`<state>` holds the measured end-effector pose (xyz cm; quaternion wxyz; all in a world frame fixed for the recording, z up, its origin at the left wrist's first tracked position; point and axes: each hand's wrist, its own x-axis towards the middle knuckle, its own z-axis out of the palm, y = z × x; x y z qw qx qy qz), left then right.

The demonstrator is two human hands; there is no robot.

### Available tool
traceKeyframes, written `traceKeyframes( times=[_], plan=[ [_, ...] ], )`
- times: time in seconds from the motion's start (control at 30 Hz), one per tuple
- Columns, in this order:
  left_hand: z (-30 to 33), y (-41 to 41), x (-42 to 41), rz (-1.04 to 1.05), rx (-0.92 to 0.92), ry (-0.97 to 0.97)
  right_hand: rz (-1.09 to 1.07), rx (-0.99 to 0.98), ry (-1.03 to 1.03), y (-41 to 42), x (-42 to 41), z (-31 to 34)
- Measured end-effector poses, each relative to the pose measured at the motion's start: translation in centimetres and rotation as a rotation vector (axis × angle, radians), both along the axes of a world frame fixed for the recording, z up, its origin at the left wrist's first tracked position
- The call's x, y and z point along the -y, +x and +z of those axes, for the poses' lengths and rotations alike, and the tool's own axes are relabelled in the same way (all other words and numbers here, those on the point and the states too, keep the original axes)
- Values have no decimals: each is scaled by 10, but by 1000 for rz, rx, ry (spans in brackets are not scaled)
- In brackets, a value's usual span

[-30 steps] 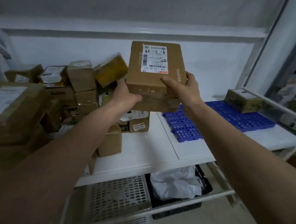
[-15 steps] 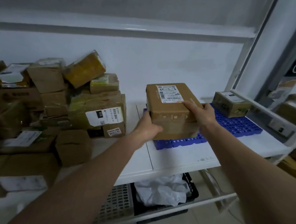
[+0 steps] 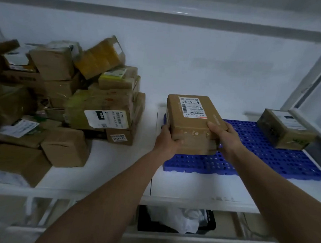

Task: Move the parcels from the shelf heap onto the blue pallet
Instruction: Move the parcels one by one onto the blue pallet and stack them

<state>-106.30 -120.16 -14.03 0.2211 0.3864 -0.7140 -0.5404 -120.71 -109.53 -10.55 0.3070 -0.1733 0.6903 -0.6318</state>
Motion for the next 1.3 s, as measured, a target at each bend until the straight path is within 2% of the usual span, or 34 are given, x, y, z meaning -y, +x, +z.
traceKeyframes(
  times=[0.2, 0.4, 0.57, 0.7, 1.3],
  plan=[
    [-12, -16, 32, 7, 47, -7, 30, 14, 25, -21, 30, -12],
    [-35, -19, 57, -50, 54, 87, -31, 31, 100, -39, 48, -33],
    [-47, -17, 79, -154, 252, 136, -100, 224, 64, -49, 56, -47],
    [-54, -30, 83, -268, 226, 161, -104, 307, -13, -44, 62, -60],
    [-63, -49, 105, -248, 243, 131, -53, 248, 86, -53, 85, -58]
  ],
)
